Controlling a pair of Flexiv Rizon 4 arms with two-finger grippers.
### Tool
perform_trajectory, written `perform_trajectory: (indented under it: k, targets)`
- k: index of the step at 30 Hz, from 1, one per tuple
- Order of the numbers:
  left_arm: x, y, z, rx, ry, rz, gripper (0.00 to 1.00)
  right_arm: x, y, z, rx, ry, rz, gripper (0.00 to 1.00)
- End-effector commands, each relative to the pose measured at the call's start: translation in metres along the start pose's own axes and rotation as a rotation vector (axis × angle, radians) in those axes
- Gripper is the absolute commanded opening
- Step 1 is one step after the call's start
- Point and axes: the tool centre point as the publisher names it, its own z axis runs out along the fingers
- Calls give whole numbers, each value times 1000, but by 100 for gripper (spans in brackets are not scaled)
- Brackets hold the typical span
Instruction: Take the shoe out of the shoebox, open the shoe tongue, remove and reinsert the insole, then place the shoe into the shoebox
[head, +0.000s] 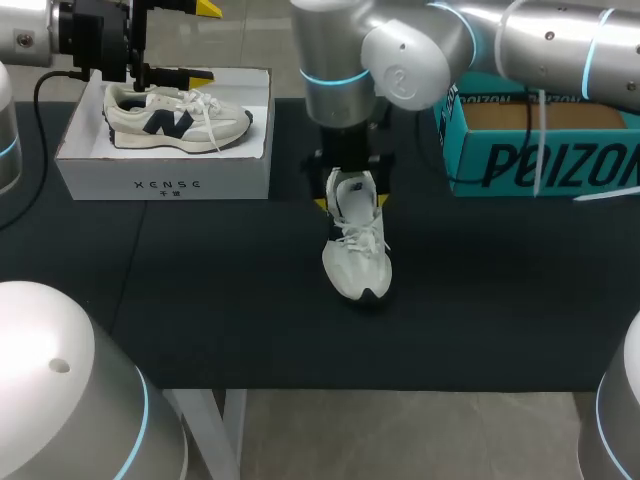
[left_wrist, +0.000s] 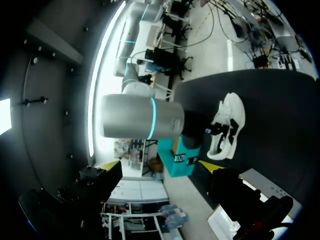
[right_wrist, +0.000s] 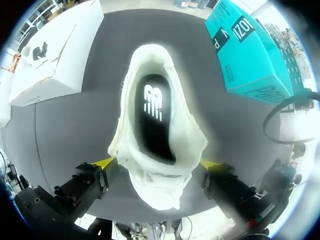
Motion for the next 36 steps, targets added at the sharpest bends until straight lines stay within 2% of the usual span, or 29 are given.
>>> perform_trajectory:
  k: [1,9,10,11,12,13,14,15,21,30,36]
  targets:
    - [0,1,0,1,4,1,100,-3,-14,-10,-16,-1,12,100]
    - [0,1,0,1,4,1,100,-11,-23,-27,-40,-19,39,100]
    - [0,1,0,1,4,1,100,-11,-23,-27,-40,-22,38,95]
    - [0,1,0,1,4,1,100,-11,-23,-27,-40,-21,38,82]
    - [0,1,0,1,4,1,100,-11,-22,-26,-40,-20,39,47]
    - [0,1,0,1,4,1,100,-11,-22,-26,-40,-19,43,25]
    - [0,1,0,1,4,1,100,-11,-22,-27,-41,-20,43,8]
    - [0,1,0,1,4,1,100,-10,-23,-28,-44,-20,43,0]
    - [0,1,0,1,4,1,100,-10,-26,-23,-40,-24,39,0]
    - [0,1,0,1,4,1,100,-31,-40,-24,-21,-40,67,0]
    - [0,1,0,1,4,1,100,-38,-25,-5,-2,-39,65,0]
